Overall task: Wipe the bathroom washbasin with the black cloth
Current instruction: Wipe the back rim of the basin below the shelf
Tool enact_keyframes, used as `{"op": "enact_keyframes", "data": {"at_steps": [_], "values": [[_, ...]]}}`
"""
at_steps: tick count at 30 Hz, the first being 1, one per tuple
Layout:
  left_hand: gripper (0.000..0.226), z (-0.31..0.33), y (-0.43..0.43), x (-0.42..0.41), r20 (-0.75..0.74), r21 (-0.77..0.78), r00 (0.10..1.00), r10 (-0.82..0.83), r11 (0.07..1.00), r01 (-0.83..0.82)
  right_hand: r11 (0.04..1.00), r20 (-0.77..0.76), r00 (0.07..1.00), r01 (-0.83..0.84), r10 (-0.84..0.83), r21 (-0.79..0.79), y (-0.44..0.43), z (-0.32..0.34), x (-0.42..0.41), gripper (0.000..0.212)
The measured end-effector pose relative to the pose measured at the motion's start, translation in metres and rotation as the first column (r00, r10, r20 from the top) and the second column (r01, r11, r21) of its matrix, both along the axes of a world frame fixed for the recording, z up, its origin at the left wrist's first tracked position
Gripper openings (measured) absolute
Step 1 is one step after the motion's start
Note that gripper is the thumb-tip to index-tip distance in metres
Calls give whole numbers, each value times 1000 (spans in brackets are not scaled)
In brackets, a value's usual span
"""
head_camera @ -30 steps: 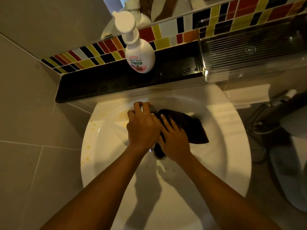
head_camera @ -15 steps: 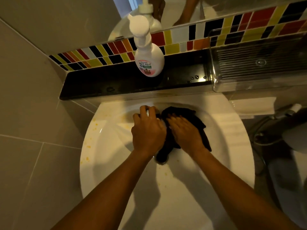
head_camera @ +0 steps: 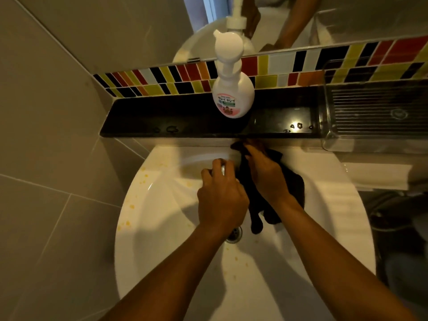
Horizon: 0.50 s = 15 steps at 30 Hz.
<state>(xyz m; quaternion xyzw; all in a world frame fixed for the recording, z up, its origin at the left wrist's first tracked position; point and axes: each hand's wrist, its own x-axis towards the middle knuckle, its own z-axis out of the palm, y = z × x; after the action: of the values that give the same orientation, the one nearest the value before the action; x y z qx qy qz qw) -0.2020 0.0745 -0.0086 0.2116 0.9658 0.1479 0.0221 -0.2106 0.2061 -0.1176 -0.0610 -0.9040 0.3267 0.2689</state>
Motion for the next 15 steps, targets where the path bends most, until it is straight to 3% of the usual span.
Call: {"op": "enact_keyframes", "data": {"at_steps": [3,5,7,9,12,15], "values": [[37,0,0,0,9,10,1000,16,1000,-16,987,89,984,-157,154,24,-6,6,-24,36],[38,-1,1,0,16,15,1000,22,1000,-23,958,123,963,-253,238,132,-4,1,-32,37],[39,-1,1,0,26,18,999,34,999,-34,919,157,957,-278,242,281,4,-1,-40,38],[39,-1,1,0,27,20,999,38,999,-38,901,246,943,-298,226,315,14,4,-42,41],[38,0,0,0,36,19,999,26,999,-27,716,354,895,-434,273,546,27,2,-37,54],[38,0,1,-1,35,18,999,35,999,-36,655,488,833,-525,263,544,40,2,-28,63]]}}
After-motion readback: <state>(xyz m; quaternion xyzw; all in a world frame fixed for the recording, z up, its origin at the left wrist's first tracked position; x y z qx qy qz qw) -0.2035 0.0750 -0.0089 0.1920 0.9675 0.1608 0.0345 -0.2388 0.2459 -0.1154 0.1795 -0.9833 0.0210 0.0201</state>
